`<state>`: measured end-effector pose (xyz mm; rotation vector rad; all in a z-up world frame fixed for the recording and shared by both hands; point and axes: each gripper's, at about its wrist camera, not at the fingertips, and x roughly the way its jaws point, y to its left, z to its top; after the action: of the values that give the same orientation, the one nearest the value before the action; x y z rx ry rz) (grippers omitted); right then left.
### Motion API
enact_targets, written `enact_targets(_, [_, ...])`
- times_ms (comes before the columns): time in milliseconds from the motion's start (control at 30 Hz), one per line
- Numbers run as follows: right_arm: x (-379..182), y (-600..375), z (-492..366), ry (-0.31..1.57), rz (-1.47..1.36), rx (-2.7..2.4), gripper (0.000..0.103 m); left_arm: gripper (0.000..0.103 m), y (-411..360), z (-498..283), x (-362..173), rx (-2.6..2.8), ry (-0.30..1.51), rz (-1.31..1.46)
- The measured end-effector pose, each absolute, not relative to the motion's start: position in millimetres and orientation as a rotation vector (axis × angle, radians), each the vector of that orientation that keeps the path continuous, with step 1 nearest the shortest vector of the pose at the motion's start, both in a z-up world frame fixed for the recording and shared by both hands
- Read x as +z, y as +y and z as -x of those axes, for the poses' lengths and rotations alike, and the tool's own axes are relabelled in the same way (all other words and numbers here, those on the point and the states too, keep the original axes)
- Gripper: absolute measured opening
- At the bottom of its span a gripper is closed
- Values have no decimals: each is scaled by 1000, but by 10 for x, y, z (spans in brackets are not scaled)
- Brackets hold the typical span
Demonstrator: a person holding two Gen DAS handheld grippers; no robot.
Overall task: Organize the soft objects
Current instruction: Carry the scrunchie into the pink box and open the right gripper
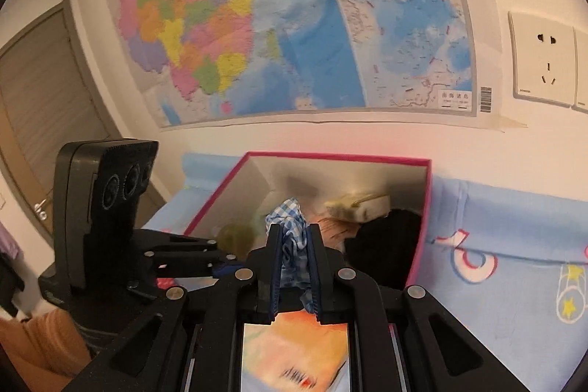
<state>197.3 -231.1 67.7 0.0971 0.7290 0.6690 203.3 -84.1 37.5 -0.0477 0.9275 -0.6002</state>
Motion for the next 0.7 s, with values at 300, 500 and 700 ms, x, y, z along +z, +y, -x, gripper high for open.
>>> enact_targets(300, [417,-2261,-2305,792,-60,551,16,30,-843,-2294,220,-509,991,39])
enact_targets(500, [301,-2313,-2324,809,-18,425,31,30,-734,-2296,196,-488,988,60])
enact_targets(700, [348,-2368,-2122,794,-2,439,34,30,-570,-2047,309,-511,935,61])
